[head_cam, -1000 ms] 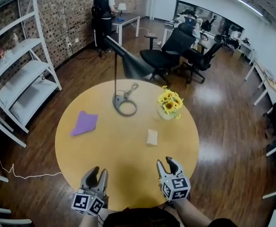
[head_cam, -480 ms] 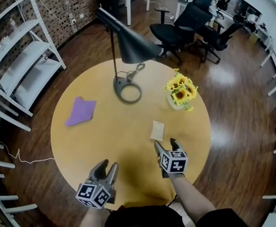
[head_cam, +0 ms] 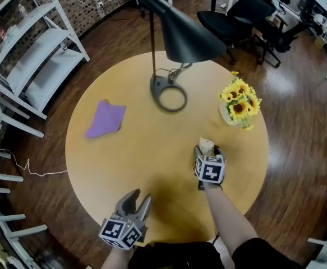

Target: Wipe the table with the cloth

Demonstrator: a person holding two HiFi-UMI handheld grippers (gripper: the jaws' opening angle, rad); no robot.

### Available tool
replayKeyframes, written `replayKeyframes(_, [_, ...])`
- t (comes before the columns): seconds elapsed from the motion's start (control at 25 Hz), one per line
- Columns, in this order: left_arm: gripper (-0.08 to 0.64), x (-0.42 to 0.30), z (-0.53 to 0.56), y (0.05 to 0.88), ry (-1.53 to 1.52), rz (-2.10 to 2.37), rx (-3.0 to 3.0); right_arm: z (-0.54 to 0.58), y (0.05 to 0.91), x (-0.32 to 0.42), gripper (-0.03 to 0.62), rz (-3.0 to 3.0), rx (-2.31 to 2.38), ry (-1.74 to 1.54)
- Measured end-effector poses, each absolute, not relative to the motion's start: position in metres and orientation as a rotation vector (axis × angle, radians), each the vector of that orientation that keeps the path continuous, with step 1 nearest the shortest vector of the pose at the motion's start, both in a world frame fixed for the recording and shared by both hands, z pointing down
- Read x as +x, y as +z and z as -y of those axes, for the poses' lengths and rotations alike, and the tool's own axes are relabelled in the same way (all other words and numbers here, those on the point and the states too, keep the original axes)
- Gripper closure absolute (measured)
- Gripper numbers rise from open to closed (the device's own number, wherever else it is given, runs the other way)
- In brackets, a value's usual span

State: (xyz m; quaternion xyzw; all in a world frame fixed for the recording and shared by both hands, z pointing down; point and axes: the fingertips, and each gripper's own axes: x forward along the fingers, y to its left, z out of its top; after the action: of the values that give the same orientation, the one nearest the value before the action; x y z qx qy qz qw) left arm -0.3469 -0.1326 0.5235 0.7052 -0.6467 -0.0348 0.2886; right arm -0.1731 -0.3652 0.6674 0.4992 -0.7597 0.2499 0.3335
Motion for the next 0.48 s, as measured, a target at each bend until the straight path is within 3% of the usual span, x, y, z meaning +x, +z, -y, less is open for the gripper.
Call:
replayKeyframes(0.24, [0.379,-0.353,0.122,0.530,-0.105,1.723,1.854,0.364,0.673,-0.175,0.267,2.000,1.265,0.567])
replayKeyframes(0.48, [0.379,-0.361,0.106,0.529,-0.122,1.706,1.863,0.338,0.674,-0.169,0.373,2.018,1.151,0.539])
